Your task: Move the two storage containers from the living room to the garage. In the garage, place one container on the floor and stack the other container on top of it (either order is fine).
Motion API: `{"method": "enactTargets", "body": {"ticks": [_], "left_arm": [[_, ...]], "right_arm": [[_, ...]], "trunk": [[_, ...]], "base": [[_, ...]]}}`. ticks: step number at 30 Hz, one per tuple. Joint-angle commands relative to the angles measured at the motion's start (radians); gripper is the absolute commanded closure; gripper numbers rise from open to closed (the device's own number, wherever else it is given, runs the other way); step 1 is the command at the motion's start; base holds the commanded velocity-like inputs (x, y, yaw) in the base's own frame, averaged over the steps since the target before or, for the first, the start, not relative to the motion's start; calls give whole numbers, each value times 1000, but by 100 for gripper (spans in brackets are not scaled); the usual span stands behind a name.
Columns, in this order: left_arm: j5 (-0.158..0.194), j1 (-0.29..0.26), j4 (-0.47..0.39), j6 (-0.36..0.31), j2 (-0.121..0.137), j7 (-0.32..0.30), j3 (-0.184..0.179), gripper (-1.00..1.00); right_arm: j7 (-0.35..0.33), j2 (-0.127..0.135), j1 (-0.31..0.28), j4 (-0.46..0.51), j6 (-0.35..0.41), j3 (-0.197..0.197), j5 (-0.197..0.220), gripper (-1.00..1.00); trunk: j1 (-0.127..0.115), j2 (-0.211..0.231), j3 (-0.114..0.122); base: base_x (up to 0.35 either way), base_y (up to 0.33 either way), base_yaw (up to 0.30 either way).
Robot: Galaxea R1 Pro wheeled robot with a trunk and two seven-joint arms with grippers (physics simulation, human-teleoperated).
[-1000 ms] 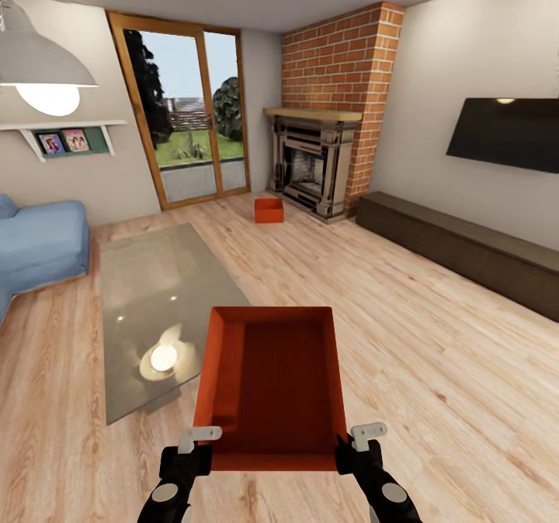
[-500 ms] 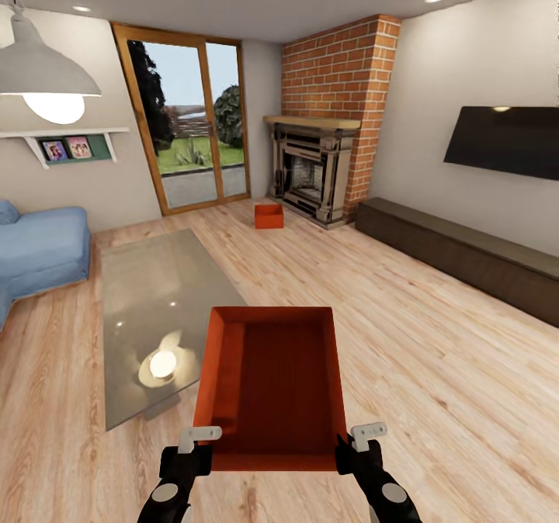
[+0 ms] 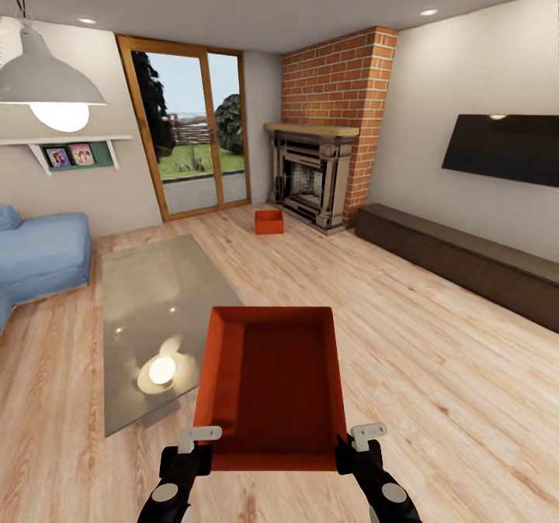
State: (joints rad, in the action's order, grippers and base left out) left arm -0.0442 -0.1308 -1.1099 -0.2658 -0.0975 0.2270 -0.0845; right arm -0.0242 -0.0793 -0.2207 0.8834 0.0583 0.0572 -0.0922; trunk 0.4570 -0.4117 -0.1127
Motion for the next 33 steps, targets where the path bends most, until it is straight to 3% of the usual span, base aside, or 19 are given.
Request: {"method": "enactTargets", "body": {"ticks": [1,13,33], "left_arm": [[-3,0,-1,-7,0,9,-3,100],[-3,0,-1,-7,-1,10,-3,100],[-2,0,-1,-9,-1,8,-1,100]], "right_arm": [[-5,-1,-1,3,6,0,-8,100],[-5,-1,-1,3,6,0,-8,100],[-5,-1,-1,3,6,0,-8,100]], "trunk": [[1,-2,0],[-7,12,25],[-7,12,26]], "base": [[0,0,0],[0,0,0],[0,0,0]]}}
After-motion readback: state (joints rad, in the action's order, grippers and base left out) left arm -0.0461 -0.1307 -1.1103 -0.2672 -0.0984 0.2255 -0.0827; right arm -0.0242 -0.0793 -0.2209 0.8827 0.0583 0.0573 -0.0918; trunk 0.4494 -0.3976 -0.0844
